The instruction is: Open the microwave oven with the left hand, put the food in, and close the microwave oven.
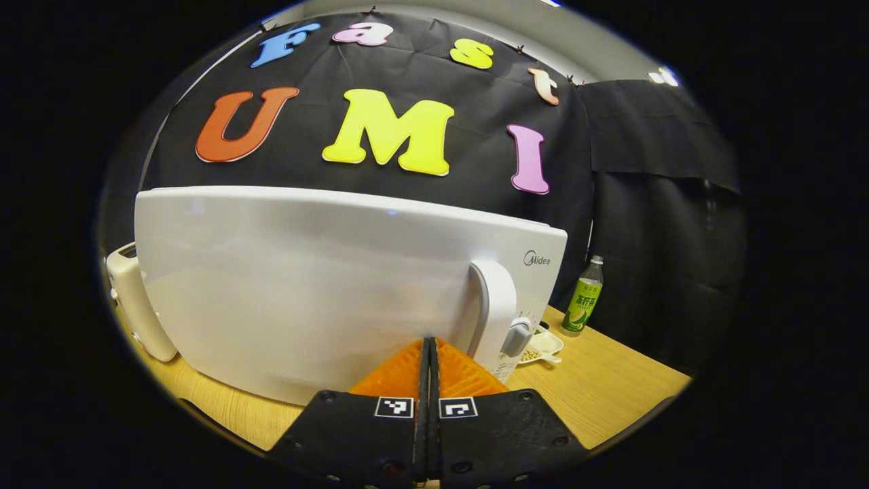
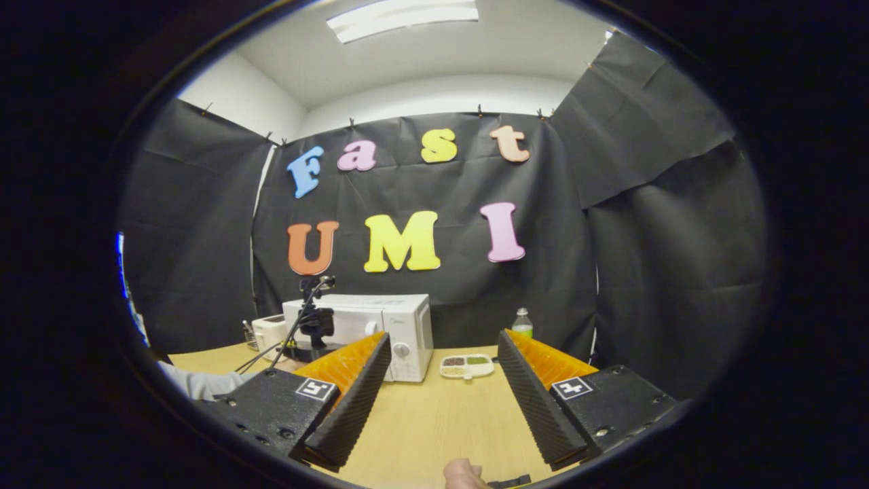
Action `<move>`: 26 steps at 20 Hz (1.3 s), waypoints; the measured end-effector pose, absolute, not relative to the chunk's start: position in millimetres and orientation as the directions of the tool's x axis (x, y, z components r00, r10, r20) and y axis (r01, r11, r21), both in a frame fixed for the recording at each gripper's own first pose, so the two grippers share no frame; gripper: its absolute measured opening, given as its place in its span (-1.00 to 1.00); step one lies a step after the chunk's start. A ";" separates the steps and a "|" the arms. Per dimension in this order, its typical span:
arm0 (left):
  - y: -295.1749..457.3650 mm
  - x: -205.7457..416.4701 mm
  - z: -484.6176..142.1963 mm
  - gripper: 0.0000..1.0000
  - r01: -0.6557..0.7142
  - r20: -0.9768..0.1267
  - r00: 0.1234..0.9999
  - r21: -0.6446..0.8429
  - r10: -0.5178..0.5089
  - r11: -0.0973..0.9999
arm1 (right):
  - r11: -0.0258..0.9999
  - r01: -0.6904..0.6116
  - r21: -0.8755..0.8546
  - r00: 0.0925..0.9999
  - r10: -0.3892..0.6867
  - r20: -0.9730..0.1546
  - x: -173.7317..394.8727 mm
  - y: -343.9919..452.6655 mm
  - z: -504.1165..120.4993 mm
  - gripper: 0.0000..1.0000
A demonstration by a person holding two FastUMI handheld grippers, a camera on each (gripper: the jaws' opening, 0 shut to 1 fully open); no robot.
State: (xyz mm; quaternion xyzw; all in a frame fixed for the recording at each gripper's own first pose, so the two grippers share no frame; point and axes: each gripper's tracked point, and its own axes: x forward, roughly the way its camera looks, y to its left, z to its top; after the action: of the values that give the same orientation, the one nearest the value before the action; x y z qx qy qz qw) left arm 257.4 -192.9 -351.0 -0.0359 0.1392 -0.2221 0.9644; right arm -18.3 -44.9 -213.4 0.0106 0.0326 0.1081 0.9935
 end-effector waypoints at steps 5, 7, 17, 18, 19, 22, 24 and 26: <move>-181.3 262.2 -353.9 -1.00 0.354 -0.278 0.891 -0.071 -0.360 0.932 | 0.981 -0.194 0.019 0.979 0.195 -0.055 -17.3 -49.9 -211.0 0.83; -192.7 264.3 -355.3 -1.00 0.336 -0.271 0.901 -0.059 -0.339 0.940 | 0.980 -0.196 0.021 0.978 0.197 -0.062 -20.2 -48.4 -212.8 0.83; -151.1 201.4 -354.0 -0.61 0.232 -0.328 0.914 -0.056 -0.238 0.971 | 0.982 -0.182 0.059 0.975 0.188 -0.117 -15.1 -47.1 -227.7 1.00; -148.1 189.5 -348.0 -0.29 0.229 -0.332 0.913 -0.060 -0.235 0.972 | 0.981 -0.183 0.068 0.974 0.191 -0.119 -16.4 -45.7 -229.7 0.83; -144.0 178.3 -339.3 0.25 0.218 -0.324 0.920 -0.048 -0.222 0.975 | 0.980 -0.183 0.079 0.975 0.191 -0.117 -16.2 -44.1 -230.4 0.83; -121.3 143.8 -307.9 0.42 0.164 -0.286 0.947 0.045 -0.145 0.985 | 0.978 -0.183 0.097 0.972 0.195 -0.131 -17.4 -41.5 -236.2 1.00; -116.7 113.5 -284.1 0.76 0.165 -0.261 0.954 0.045 -0.148 0.985 | 0.984 -0.148 0.100 0.976 0.162 -0.146 -17.3 -46.9 -237.1 0.82; -111.8 82.4 -262.3 0.76 0.162 -0.248 0.957 0.030 -0.149 0.986 | 0.987 -0.134 0.085 0.980 0.145 -0.139 -19.9 -44.6 -224.9 0.82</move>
State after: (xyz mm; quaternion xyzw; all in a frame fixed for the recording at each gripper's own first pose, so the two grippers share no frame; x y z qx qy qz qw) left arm 82.4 -111.8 -262.3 0.0248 0.1236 -0.0787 0.9889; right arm -19.9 -44.6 -224.9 0.0377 0.0727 0.0699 0.9942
